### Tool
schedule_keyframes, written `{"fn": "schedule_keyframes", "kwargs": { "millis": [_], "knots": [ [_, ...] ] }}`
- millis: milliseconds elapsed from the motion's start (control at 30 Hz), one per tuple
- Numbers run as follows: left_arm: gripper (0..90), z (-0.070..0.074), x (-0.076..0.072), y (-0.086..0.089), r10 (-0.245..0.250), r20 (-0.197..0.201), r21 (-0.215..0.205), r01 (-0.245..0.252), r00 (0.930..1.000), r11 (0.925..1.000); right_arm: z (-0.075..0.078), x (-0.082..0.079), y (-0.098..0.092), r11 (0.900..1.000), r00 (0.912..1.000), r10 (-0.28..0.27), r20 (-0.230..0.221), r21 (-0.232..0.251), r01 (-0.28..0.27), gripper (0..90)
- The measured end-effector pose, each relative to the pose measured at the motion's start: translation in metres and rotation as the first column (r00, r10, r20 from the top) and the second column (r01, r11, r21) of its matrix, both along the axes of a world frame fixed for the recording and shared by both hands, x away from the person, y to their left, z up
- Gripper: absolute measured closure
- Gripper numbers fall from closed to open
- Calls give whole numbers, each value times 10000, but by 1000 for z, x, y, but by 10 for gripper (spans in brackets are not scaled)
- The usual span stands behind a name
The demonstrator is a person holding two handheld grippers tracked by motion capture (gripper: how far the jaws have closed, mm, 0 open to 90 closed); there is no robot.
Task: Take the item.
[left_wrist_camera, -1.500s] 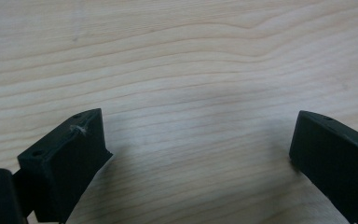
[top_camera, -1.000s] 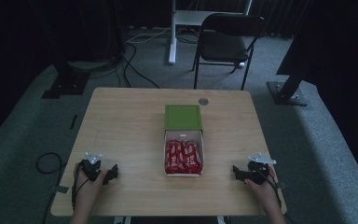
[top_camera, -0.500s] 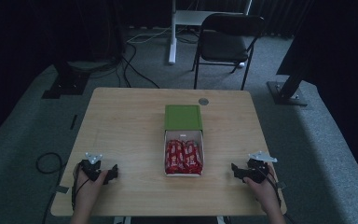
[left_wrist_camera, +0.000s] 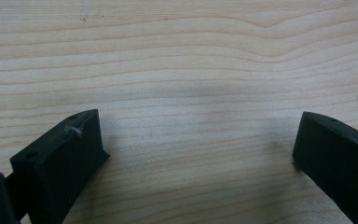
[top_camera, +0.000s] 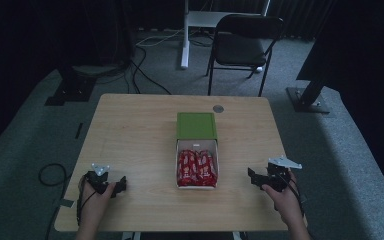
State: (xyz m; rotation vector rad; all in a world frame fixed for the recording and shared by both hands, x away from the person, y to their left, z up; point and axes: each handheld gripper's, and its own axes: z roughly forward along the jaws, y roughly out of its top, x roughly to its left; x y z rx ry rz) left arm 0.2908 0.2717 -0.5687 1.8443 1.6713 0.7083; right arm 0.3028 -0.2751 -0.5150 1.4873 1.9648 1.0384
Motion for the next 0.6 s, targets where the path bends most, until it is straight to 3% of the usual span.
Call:
{"fn": "schedule_keyframes", "kwargs": {
  "millis": [600],
  "knots": [
    [22, 0, 0, 0, 13, 5, -13, -13, 10000, 10000, 43, -3, 35, 9951, 9927, 874, 828, 386, -908, 161]
  ]
}}
